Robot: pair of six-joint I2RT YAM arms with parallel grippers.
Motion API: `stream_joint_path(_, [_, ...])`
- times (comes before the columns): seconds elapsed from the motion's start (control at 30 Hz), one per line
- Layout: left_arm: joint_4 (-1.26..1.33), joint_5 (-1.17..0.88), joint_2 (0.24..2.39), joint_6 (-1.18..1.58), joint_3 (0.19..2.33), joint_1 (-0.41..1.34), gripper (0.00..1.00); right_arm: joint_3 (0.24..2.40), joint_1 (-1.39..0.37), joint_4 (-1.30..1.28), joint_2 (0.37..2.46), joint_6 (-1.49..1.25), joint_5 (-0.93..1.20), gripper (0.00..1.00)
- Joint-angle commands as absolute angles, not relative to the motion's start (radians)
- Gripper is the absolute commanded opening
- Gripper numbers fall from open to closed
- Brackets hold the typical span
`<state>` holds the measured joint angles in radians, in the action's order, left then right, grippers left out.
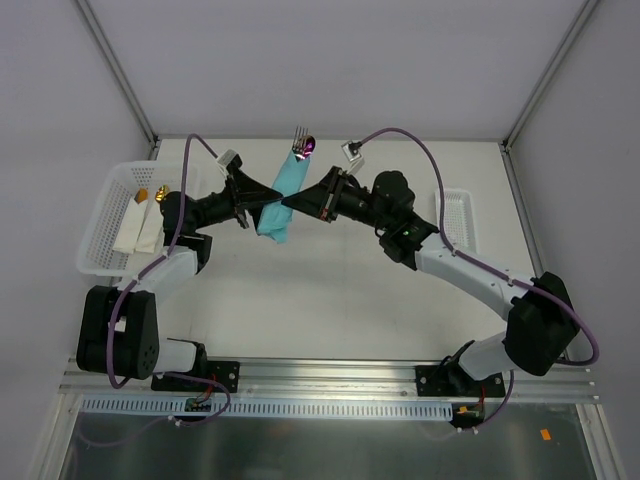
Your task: Place the utensils on the paper napkin and roll it up
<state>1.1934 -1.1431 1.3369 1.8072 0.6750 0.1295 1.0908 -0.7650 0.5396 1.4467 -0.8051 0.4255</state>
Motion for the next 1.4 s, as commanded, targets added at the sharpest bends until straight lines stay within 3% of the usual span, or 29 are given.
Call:
stream_joint_path(0.0, [1.649,-1.109,1.316,1.917,0.681,0.126,0.97,1.158,-0.782,0.64,1.443,-0.81,0.416,0.0])
stream_joint_path(0.07, [1.649,-1.117,1.298,1.921,0.677,0.126,0.92,1.161,-0.782,0.62,1.439,-0.802,0.417,0.0])
stream_joint_path(0.2, [1.635,-1.126,1.263,1.905,0.666,0.126,0.7,1.172,-0.782,0.546,1.416,-0.759,0.413,0.0])
stream_joint_path(0.4, [1.601,-1.157,1.235,1.907,0.664,0.126,0.6,1.184,-0.781,0.462,1.387,-0.699,0.406,0.0])
stream_joint_path(0.47, [1.601,-1.157,1.232,1.917,0.663,0.124,0.65,1.183,-0.779,0.466,1.388,-0.698,0.407,0.0])
stream_joint_path(0.57, [1.591,-1.157,1.23,1.893,0.647,0.126,0.97,1.186,-0.779,0.506,1.407,-0.721,0.403,0.0])
stream_joint_path(0.67, [1.522,-1.169,1.198,1.8,0.655,0.101,0.98,1.187,-0.778,0.5,1.405,-0.735,0.356,0.0])
stream_joint_path(0.73, [1.36,-1.183,1.137,1.702,0.672,0.063,0.92,1.19,-0.776,0.471,1.394,-0.735,0.307,0.0])
stream_joint_path(0.8, [1.112,-1.229,1.073,1.379,0.736,0.042,0.84,1.203,-0.776,0.379,1.373,-0.727,0.269,0.0])
stream_joint_path(0.83, [0.705,-1.227,1.036,1.215,0.77,0.032,0.83,1.218,-0.776,0.339,1.364,-0.733,0.214,0.0])
stream_joint_path(0.87, [0.467,-1.168,0.958,0.82,0.869,0.022,0.83,1.238,-0.778,0.216,1.349,-0.738,0.18,0.0])
stream_joint_path(0.93, [0.051,-1.08,0.873,0.515,0.946,0.025,0.83,1.288,-0.784,0.108,1.336,-0.73,0.09,0.0])
stream_joint_path(1.17, [-0.291,-0.68,0.714,-0.269,1.04,0.125,0.81,1.403,-0.804,-0.27,1.358,-0.781,-0.103,0.0])
stream_joint_path(1.37, [-0.351,-0.326,0.747,-0.533,1.054,0.435,0.7,1.431,-0.848,-0.327,1.414,-0.897,-0.182,0.0])
